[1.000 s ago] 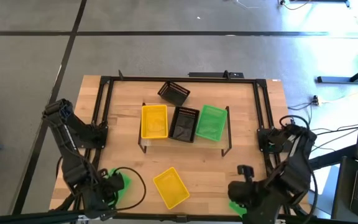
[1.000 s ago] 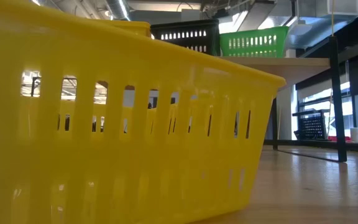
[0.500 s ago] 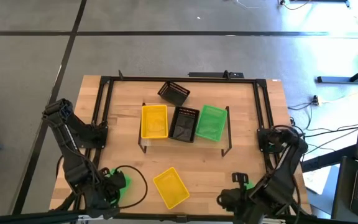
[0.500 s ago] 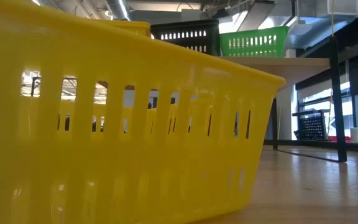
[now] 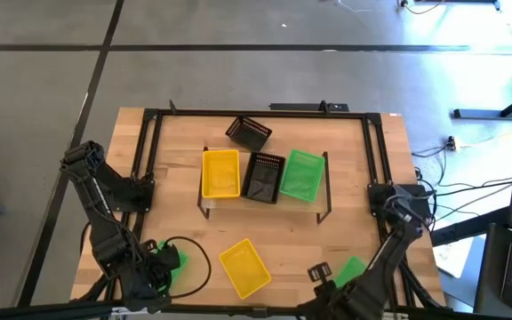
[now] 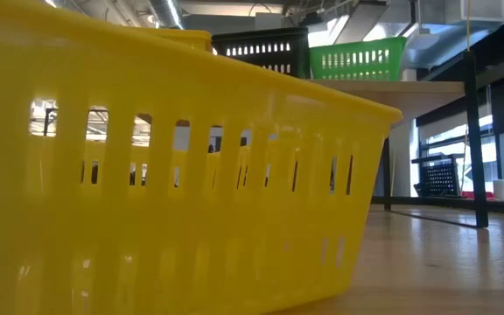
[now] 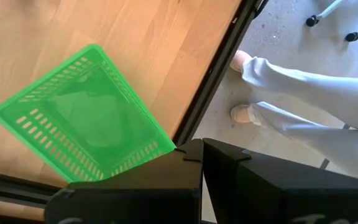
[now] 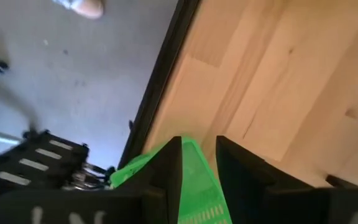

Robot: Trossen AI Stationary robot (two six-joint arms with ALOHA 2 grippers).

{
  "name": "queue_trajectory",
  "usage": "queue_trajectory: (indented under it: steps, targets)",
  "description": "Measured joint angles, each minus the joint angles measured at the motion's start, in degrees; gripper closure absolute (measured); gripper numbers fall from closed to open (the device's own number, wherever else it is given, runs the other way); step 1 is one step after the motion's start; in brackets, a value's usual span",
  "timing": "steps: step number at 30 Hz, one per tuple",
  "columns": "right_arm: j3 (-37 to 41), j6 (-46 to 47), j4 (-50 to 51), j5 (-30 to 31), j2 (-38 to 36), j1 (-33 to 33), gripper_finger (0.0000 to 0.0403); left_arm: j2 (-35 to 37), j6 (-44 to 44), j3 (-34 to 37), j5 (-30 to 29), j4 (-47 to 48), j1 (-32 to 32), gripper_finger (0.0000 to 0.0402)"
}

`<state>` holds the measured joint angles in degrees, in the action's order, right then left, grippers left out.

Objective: Stack baskets on shelf by color
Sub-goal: Stack the right green bin on the other green bin on the shelf

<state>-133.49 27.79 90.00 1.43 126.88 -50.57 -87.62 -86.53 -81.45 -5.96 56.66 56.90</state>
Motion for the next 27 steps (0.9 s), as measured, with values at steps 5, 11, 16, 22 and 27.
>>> queue_trajectory:
  steps: [5, 11, 16, 22, 27]
  targets:
    - [0.04, -3.12, -0.01, -0.06, 2.11, -0.02, 0.0306, 0.00, 0.06, 0.00, -0.76, -0.04, 0.00, 0.0401]
    - [0.04, -6.82, 0.00, 4.24, 1.47, -0.04, 0.0306, 0.00, 0.06, 0.00, -0.81, -0.22, 0.00, 0.0401]
    - [6.61, -6.98, -0.05, 6.47, -1.90, 0.00, 0.0306, 0.01, 0.01, 0.00, -1.03, -0.22, 0.00, 0.0401]
    - [21.98, -4.03, 0.19, 6.02, -12.16, -0.02, 0.0306, -0.01, -0.01, 0.00, -1.03, -0.22, 0.00, 0.0401]
    - [31.12, -8.77, -3.06, 0.77, -18.15, 0.00, 0.0306, -0.01, -0.18, 0.00, -1.03, -0.22, 0.00, 0.0401]
